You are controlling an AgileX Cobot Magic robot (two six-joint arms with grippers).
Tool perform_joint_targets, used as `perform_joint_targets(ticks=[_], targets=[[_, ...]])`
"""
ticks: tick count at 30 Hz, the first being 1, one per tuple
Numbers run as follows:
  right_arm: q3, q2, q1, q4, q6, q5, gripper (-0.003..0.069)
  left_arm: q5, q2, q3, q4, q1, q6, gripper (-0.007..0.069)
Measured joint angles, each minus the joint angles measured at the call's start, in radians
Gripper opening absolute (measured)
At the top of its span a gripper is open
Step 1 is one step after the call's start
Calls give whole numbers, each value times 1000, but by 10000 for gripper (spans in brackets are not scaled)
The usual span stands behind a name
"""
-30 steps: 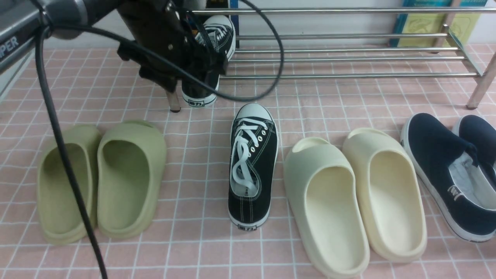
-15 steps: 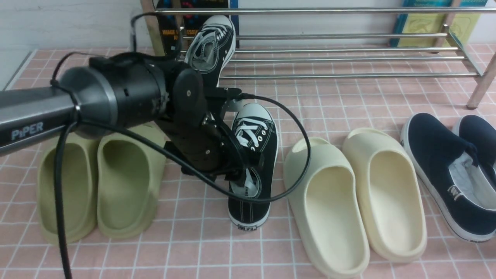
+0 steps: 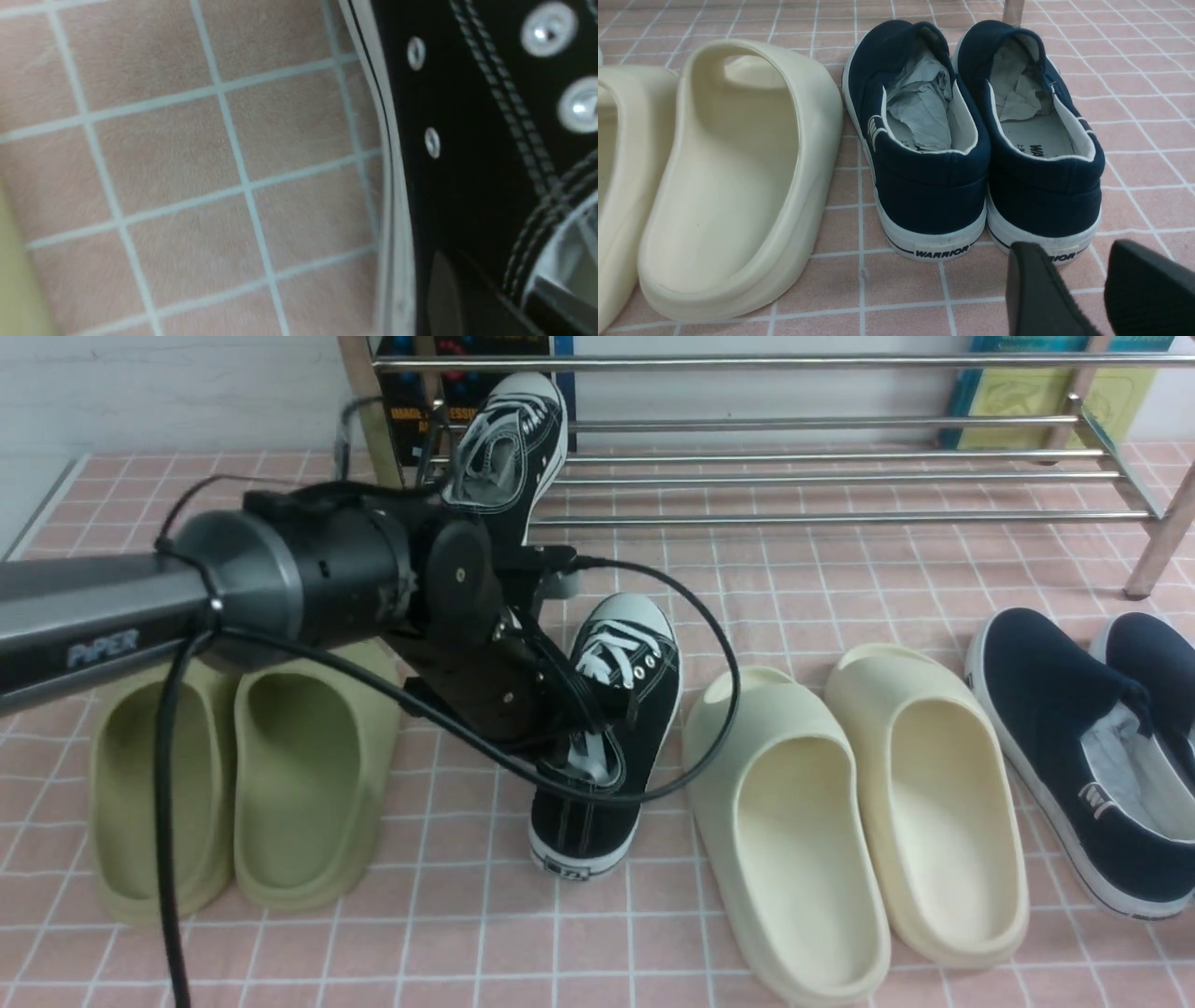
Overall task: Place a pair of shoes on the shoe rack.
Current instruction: Use the left arm to grab the shoe closest to it, then use the left arm to put a shoe into the shoe rack
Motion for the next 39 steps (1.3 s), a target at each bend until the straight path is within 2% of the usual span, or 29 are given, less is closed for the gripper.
perform_joint_targets(ticks=[9, 13, 28, 32, 39], targets=[[0, 0, 0, 0, 0, 0, 240, 38, -66, -165, -53, 101, 19, 14], [0, 0, 0, 0, 0, 0, 240, 33, -35, -237, -53, 110, 22, 14], [0, 0, 0, -1, 0, 0, 240, -9, 298, -602, -80, 155, 1, 19], [0, 0, 0, -1, 0, 0, 240, -65, 346, -690, -72, 159, -12, 22], [0, 0, 0, -1, 0, 0, 240, -134, 407, -740, -56, 158, -61, 22]])
